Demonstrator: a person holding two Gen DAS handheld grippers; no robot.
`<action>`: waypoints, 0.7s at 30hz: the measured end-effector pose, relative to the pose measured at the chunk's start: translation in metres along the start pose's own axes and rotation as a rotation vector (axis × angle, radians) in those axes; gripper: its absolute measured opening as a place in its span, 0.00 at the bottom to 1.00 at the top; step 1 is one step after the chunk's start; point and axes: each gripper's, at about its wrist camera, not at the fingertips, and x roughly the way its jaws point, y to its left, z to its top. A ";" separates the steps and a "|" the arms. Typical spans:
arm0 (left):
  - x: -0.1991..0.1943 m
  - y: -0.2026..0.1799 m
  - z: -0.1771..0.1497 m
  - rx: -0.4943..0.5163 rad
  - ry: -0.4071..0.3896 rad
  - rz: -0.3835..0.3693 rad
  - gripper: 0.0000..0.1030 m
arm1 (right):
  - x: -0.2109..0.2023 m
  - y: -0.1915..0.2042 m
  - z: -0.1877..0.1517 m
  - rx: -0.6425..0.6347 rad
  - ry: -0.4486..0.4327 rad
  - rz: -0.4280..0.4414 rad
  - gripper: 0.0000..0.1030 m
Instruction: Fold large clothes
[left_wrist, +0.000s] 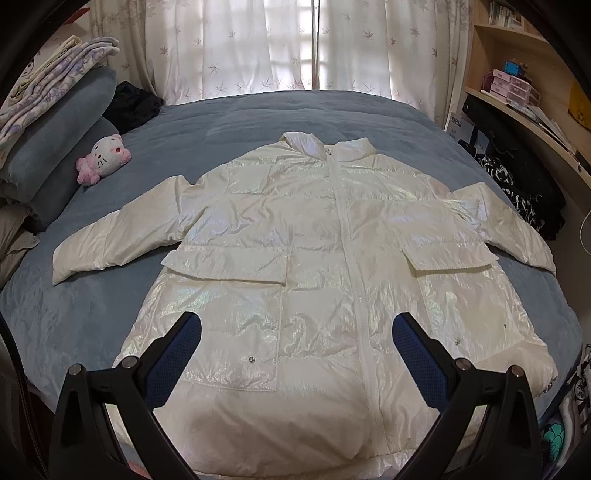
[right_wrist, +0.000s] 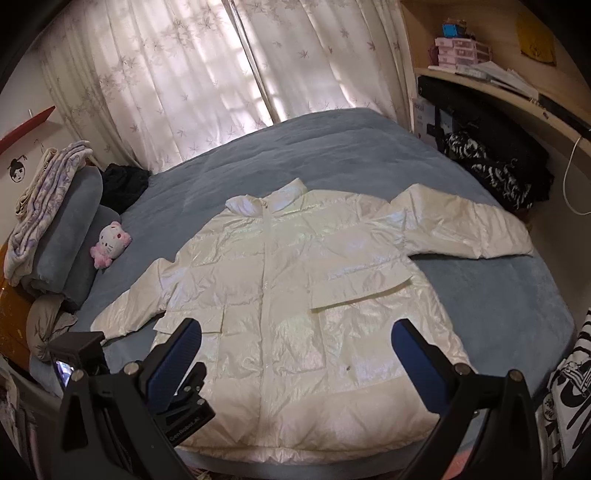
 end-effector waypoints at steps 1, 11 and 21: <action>0.000 0.000 0.000 -0.001 0.000 -0.002 0.99 | 0.000 -0.001 0.000 0.001 -0.001 -0.001 1.00; 0.000 0.001 0.002 0.001 0.001 -0.001 0.99 | 0.004 0.004 -0.004 -0.038 0.003 -0.044 1.00; 0.002 0.001 0.001 -0.004 0.005 -0.005 0.99 | 0.003 0.000 -0.007 -0.056 -0.018 -0.073 1.00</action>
